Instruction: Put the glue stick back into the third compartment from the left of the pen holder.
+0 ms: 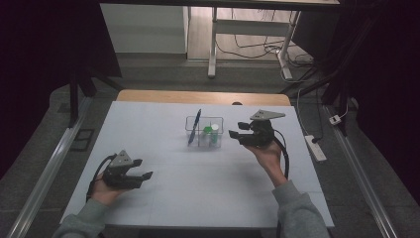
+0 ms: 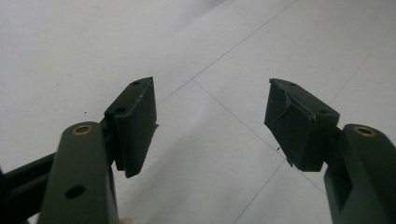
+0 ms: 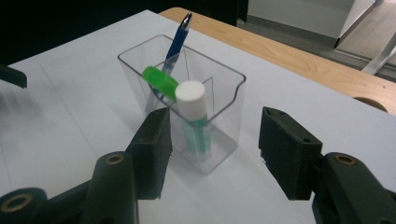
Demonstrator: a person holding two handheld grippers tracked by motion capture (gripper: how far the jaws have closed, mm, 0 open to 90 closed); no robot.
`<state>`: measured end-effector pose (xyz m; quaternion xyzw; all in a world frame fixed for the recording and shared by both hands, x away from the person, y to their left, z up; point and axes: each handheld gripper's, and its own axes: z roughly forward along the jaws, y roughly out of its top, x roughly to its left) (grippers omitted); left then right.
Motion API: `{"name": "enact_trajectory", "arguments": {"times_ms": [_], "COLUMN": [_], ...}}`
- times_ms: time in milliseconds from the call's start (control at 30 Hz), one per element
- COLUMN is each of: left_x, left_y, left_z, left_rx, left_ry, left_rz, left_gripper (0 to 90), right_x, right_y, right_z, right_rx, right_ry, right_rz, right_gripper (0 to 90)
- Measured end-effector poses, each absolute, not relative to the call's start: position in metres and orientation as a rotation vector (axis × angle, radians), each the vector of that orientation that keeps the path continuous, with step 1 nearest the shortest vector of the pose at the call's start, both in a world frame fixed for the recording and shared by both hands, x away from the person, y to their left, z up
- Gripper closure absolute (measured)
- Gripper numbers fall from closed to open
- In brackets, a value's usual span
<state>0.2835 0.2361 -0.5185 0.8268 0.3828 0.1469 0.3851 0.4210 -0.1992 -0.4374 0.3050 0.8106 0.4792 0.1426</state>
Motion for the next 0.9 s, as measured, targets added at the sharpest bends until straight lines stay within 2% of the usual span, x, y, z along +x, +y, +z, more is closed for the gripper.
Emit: {"name": "enact_trajectory", "arguments": {"times_ms": [900], "left_x": [0.283], "left_y": [0.234], "left_z": [-0.519], "left_rx": [2.118], "left_ry": [0.971], "left_rz": [0.375], "left_gripper": [33.6], "right_x": [0.362], "right_y": [-0.278], "right_z": [-0.476], "right_rx": [0.996], "right_ry": [2.364], "right_rz": [1.279], "right_gripper": [41.2]}}
